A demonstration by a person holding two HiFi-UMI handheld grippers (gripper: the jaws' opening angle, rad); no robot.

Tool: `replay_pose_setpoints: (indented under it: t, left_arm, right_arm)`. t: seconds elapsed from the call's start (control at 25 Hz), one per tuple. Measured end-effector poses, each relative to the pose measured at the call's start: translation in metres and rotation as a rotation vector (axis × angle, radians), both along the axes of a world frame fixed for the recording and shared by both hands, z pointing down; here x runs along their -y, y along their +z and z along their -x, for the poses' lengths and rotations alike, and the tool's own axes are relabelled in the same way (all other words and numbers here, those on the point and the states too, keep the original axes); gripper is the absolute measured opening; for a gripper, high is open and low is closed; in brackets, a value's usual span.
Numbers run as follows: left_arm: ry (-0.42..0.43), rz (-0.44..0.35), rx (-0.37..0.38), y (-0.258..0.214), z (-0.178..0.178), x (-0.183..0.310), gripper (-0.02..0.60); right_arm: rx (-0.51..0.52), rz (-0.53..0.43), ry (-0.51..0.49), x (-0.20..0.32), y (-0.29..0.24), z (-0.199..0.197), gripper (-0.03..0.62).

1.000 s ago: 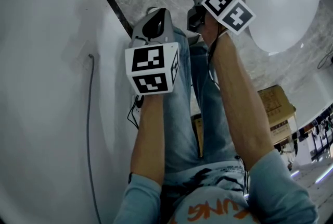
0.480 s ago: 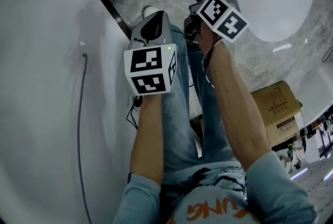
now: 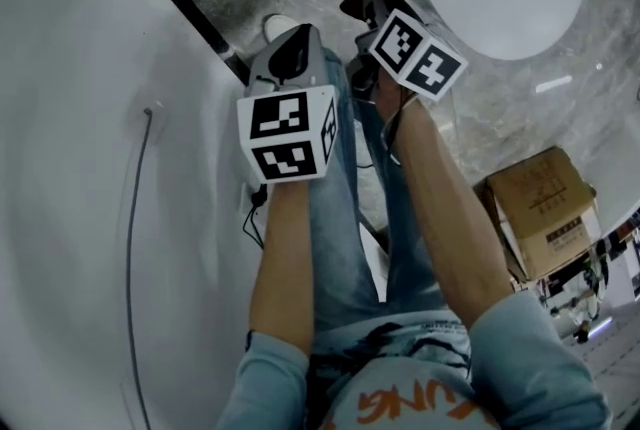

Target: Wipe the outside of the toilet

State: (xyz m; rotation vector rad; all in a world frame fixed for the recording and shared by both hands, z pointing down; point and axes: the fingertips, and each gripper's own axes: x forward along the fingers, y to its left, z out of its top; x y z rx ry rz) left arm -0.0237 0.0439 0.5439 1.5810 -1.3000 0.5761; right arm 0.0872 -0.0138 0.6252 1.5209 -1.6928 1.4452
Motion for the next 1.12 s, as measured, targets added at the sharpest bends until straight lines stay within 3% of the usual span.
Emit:
replay_pose_setpoints:
  t: [0.76, 0.88, 1.0, 1.12]
  left_arm:
    - [-0.055, -0.002, 0.01, 0.003, -0.072, -0.05, -0.002]
    - [-0.075, 0.004, 0.009, 0.006, -0.075, -0.056, -0.002]
    - [-0.085, 0.005, 0.004, 0.004, -0.077, -0.062, -0.002]
    - [-0.092, 0.007, 0.003, 0.003, -0.07, -0.063, -0.002]
  right_arm:
    - [-0.012, 0.052, -0.011, -0.068, 0.007, -0.088, 0.072]
    - [-0.033, 0.058, -0.069, -0.076, 0.008, -0.093, 0.071]
    - [-0.1, 0.03, -0.23, -0.09, 0.005, -0.088, 0.069]
    - [-0.102, 0.014, -0.345, -0.1, 0.001, -0.067, 0.068]
